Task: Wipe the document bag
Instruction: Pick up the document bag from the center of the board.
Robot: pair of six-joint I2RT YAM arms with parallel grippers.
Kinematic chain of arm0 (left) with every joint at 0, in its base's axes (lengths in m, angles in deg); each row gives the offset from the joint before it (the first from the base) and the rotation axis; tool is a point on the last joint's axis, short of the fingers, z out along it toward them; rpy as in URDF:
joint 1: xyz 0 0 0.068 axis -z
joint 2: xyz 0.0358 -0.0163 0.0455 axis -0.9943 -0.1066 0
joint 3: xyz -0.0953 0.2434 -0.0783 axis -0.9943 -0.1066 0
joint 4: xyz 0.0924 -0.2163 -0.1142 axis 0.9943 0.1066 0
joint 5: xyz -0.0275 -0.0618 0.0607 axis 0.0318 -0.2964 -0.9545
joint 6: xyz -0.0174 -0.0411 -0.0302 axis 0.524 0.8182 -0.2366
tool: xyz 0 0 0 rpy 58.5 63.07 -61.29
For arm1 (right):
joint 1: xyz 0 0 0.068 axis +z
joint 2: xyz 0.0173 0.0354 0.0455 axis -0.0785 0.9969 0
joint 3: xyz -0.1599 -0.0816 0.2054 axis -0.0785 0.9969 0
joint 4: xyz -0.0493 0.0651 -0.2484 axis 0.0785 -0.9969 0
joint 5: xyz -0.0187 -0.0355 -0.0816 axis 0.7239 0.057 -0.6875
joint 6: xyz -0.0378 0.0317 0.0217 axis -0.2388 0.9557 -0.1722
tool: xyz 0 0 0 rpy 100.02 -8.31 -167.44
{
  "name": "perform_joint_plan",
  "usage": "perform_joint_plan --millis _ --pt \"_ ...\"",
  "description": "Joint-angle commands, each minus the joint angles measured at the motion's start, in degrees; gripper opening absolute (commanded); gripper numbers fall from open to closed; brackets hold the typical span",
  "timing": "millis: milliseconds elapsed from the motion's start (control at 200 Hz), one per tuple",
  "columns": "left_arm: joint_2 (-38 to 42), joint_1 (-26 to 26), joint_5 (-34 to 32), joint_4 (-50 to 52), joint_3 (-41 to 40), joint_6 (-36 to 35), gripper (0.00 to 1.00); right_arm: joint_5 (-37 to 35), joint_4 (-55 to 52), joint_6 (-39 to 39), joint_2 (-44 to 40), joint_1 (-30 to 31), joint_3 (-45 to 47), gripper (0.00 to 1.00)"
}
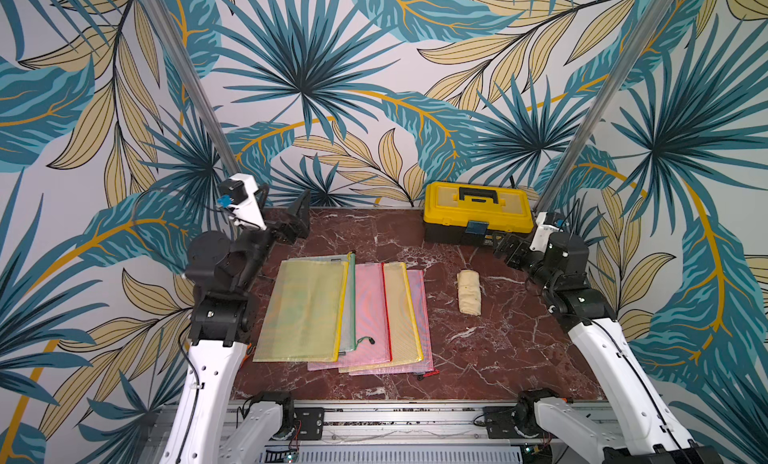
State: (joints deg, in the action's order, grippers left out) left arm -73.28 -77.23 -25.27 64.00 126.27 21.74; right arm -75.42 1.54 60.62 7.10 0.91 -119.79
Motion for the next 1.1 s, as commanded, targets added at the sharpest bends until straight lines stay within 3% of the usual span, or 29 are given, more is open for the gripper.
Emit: perform_joint_plan --millis 0,180,370,501,586,676,796,951,1091 --pt "-5.12 5.76 -9.87 17.26 -0.50 -8.76 0.97 2.43 -2.81 2.71 0.68 2.30 2.56 0.99" --pt "-11.18 16.50 -8.61 17.21 -1.82 -3.34 0.97 2.13 -2.82 4.42 3.62 7.75 2.81 0.98" --pt "-20.89 27.75 -14.37 17.03 -1.08 3.17 0.95 0.97 -0.10 8.58 13.08 17.20 4.15 0.88" --pt "-22.83 28.19 -14.20 16.60 -3.36 9.27 0.91 0.15 0.80 12.37 19.98 20.41 4.85 0.80" --pt "-21.12 28.18 -14.86 16.65 -5.79 9.98 0.91 -5.70 -2.20 11.95 22.15 22.75 4.02 0.79" --pt "-18.34 28.15 -15.26 16.78 -8.28 9.73 0.91 -7.37 -4.00 11.02 24.45 23.57 2.56 0.75" --pt "-15.51 27.29 -17.29 16.78 -11.36 10.27 0.91 -4.06 -3.37 10.98 28.96 24.16 0.59 0.67" --pt "-14.05 22.88 -12.31 16.54 -14.29 14.39 0.91 -0.48 -0.68 12.30 36.45 24.70 -0.80 0.57" --pt "-13.52 22.30 -11.84 16.61 -15.42 14.59 0.91 1.20 0.50 11.80 43.06 25.71 -3.68 0.52"
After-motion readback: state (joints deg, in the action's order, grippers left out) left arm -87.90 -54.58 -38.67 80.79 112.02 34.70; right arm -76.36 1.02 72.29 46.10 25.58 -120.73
